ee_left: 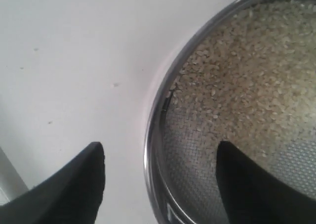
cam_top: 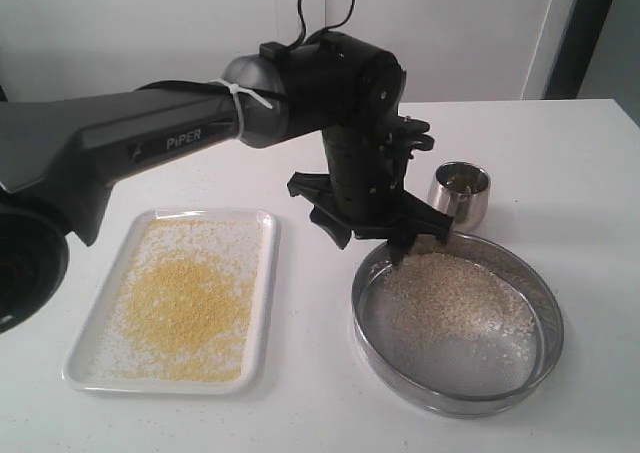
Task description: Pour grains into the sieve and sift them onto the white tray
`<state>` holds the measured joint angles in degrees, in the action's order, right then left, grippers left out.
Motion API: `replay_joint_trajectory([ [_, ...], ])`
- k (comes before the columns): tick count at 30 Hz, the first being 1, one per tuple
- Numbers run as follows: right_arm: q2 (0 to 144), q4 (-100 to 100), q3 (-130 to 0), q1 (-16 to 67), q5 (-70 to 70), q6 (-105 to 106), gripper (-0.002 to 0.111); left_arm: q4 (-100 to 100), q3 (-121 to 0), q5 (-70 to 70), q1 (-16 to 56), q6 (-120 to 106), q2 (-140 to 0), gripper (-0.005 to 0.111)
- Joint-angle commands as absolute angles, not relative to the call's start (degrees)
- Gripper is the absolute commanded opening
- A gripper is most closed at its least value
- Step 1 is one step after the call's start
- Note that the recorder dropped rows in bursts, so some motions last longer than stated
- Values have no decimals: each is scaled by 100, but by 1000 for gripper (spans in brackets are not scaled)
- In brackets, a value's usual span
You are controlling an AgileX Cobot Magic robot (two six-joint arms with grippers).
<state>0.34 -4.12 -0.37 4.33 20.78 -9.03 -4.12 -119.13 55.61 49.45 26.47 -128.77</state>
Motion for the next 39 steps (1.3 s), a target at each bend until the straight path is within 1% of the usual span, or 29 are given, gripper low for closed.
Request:
replay_joint_trajectory([
  [1, 0, -425, 0, 391, 2000, -922, 0, -306, -11945, 5822, 4978, 2545, -12535, 55],
  [4, 0, -425, 0, 391, 2000, -922, 0, -306, -11945, 5991, 4978, 2355, -12363, 42],
  [7, 0, -425, 0, 391, 2000, -922, 0, -330, -11945, 6135, 4978, 2101, -12228, 21],
  [9, 0, -425, 0, 391, 2000, -922, 0, -339, -11945, 6149, 4954, 2032, -12155, 4],
  [10, 0, -425, 0, 391, 2000, -922, 0, -339, -11945, 6149, 4928, 2032, -12127, 0],
  [28, 0, -425, 0, 391, 2000, -922, 0, -339, -11934, 6977, 4177, 1768, -11865, 0],
  [39, 0, -425, 0, 391, 2000, -922, 0, -376, -11924, 6996, 3581, 1474, -11753, 0],
])
